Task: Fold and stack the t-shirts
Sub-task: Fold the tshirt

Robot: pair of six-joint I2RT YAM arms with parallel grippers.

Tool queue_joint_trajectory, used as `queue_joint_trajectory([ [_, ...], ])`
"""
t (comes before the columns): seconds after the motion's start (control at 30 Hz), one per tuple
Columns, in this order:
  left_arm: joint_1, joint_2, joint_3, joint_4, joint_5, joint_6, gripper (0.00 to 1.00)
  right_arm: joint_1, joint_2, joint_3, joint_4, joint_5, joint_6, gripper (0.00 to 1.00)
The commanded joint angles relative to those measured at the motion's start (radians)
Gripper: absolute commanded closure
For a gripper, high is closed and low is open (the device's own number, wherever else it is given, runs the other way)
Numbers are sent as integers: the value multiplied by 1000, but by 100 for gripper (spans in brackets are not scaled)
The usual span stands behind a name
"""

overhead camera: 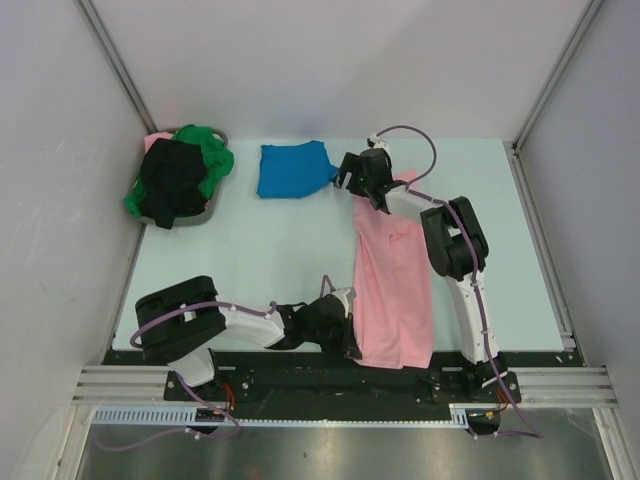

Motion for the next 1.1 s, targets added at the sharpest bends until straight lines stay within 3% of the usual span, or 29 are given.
queue_joint_trajectory([
  [0.0,-5,15,13,-14,-18,29,88,-12,17,21,-8,45,-26,13],
  [0.53,-6,-22,-10,-47,-41,26,88,-60,263,420,-244,51,-6,12],
  [0.63,-5,-27,-4,-78,-65,21,88,-66,272,434,-255,56,4,12],
  [0.83,0,-82,2,-176,-146,6,88,-78,219,412,-226,51,14,11],
  [1.07,0,-180,12,-262,-218,10,83,-110,-13,360,-221,45,2,1],
])
